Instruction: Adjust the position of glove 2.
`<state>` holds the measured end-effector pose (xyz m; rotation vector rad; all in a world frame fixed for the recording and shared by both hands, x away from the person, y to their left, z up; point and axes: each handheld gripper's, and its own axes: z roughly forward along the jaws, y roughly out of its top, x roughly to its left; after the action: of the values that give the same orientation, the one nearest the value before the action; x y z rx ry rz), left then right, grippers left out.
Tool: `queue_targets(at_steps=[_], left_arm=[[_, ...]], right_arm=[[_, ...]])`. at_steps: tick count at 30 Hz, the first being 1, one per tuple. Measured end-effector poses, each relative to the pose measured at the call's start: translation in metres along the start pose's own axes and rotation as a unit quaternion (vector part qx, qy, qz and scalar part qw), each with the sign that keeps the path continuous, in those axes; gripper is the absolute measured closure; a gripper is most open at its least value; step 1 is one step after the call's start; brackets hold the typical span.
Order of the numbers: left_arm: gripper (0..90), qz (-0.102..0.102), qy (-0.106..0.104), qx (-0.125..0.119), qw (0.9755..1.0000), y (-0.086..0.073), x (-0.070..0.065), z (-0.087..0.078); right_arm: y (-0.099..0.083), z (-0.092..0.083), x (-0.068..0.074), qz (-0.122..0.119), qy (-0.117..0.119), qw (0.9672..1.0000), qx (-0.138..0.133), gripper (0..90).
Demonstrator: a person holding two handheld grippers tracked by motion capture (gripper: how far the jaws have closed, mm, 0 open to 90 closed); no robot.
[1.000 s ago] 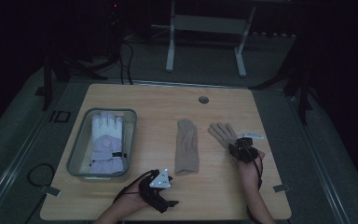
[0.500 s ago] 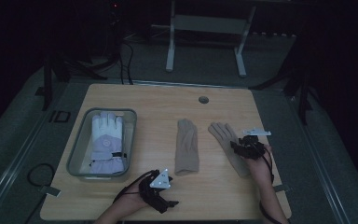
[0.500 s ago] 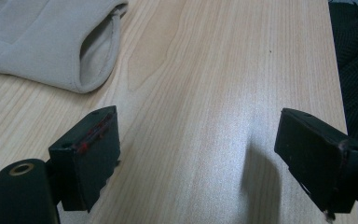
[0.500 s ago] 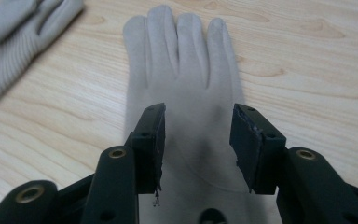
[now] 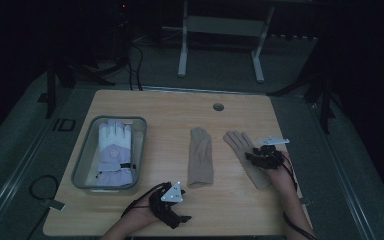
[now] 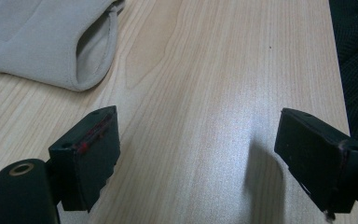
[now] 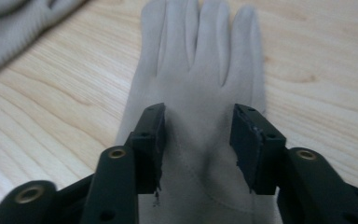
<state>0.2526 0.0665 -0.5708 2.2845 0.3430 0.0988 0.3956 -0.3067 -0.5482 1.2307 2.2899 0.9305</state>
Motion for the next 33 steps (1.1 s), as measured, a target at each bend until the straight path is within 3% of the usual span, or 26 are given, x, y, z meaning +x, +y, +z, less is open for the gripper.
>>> queue_targets(at_steps=[3,6,9,13,16,18,21,26,30,33], left_arm=[[14.3,0.001,0.000,0.000,1.0000,0.000,0.000,0.000],[14.3,0.001,0.000,0.000,1.0000,0.000,-0.001,0.000],[14.3,-0.001,-0.001,-0.001,1.0000,0.000,-0.001,0.000],[14.3,-0.001,0.000,-0.002,1.0000,0.000,-0.001,0.000],[14.3,0.000,0.000,-0.003,1.0000,0.001,-0.001,-0.001],[14.3,0.003,-0.002,-0.003,1.0000,0.001,-0.001,-0.001],[14.3,0.002,0.000,-0.003,1.0000,0.001,-0.001,-0.001],[14.3,0.004,-0.001,-0.001,1.0000,0.002,-0.002,-0.001],[14.3,0.007,0.000,-0.004,1.0000,0.002,-0.002,-0.002],[14.3,0.007,0.002,-0.006,1.0000,0.003,-0.002,-0.003]], right_arm=[[-0.005,0.002,-0.001,0.007,0.010,0.9998,-0.014,60.6],[-0.008,0.001,0.000,0.019,0.006,0.9995,-0.025,70.8],[-0.010,0.001,0.003,0.024,-0.010,0.9992,-0.030,79.2],[-0.005,0.000,0.013,0.037,-0.045,0.9980,-0.024,82.4],[0.000,-0.009,0.018,0.078,-0.061,0.9943,-0.040,82.6],[0.001,-0.016,0.023,0.102,-0.058,0.9911,-0.063,82.5],[0.005,-0.027,0.031,0.113,-0.082,0.9875,-0.074,82.5],[0.011,-0.042,0.038,0.150,-0.102,0.9799,-0.084,82.4],[0.010,-0.048,0.044,0.154,-0.136,0.9757,-0.076,82.4],[0.007,-0.045,0.042,0.162,-0.166,0.9704,-0.067,82.3]])
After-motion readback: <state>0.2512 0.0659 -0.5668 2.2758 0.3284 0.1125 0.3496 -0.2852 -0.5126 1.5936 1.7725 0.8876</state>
